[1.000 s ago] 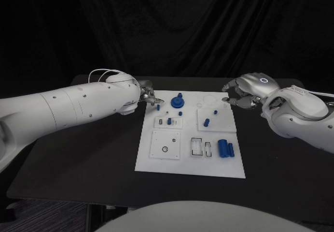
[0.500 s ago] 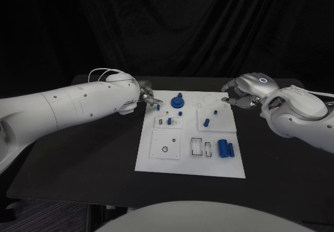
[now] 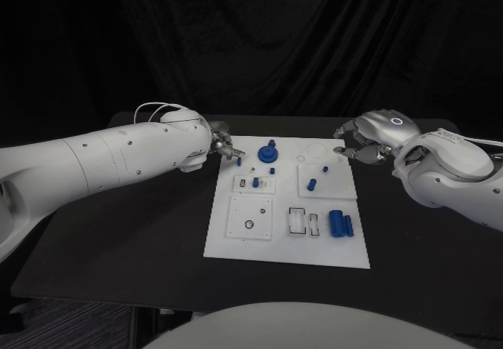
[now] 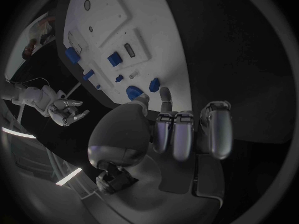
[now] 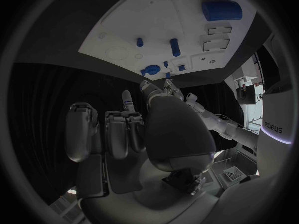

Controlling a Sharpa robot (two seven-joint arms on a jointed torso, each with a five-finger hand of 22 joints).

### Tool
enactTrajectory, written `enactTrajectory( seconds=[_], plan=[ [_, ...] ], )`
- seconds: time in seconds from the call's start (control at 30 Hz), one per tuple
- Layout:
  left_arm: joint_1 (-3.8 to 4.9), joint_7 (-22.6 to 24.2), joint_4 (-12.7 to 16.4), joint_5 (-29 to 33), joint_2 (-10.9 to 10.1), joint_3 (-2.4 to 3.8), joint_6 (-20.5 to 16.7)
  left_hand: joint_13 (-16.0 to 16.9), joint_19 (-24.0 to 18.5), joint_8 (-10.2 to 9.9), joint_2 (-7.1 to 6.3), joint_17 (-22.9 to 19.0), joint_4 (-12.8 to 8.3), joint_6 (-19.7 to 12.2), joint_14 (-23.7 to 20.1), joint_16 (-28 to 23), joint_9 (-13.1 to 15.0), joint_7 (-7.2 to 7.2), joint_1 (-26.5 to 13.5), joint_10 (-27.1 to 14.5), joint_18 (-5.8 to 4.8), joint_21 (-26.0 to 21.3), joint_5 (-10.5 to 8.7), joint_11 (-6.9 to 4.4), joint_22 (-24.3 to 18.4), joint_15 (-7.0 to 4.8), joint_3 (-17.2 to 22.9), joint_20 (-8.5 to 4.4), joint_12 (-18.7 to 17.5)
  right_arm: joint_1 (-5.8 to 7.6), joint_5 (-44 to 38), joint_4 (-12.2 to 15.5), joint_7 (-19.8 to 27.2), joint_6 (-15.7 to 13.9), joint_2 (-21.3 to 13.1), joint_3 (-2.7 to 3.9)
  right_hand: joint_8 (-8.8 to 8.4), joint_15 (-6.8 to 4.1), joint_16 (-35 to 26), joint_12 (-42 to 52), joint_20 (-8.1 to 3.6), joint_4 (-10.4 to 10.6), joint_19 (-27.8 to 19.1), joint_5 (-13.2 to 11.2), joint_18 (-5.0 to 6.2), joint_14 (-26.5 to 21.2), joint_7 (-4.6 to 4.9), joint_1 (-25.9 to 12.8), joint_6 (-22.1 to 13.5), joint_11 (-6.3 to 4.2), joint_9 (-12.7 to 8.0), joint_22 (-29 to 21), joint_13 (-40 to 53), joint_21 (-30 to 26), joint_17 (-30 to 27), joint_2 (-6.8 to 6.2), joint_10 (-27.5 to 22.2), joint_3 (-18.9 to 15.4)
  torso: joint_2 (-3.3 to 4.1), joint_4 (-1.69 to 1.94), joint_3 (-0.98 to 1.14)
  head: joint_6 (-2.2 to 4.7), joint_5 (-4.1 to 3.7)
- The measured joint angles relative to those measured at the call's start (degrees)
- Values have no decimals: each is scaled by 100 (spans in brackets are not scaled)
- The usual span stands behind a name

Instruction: Assemble the parts on the task board

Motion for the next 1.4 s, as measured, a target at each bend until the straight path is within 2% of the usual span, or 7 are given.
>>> enactTrajectory(
  seconds=[1.1, 1.4],
  plan=[
    [-18, 66, -94, -3, 98, 0, 161, 0, -19, -85, 68, 0, 0, -61, 21, 0, 0, 20, 68, -1, 0, -45, 105, 41, 0, 20, 0, 19, 0, 0, 0, -11, 1, 18, 27, 0, -22, 0, 0, 0, 0, 0, 0, 40, 0, 0, 0, 6, 0, 0, -4, -1, 3, 0, 0, 6, 0, 0, -3, -9, 7, 0, -1],
    [-31, 80, -107, -3, 116, 0, 196, 0, -40, -116, 102, 0, -18, -61, 0, 0, 0, 20, 162, -1, 0, -45, 205, 41, 0, 41, 18, 39, 0, 0, 0, -11, 3, 20, 31, 0, -22, 0, 0, 0, 0, 0, 0, 40, 0, 0, 0, 6, 0, 0, -4, -1, 3, 0, 0, 6, 0, 0, 0, -7, 7, 0, -7]
  ],
)
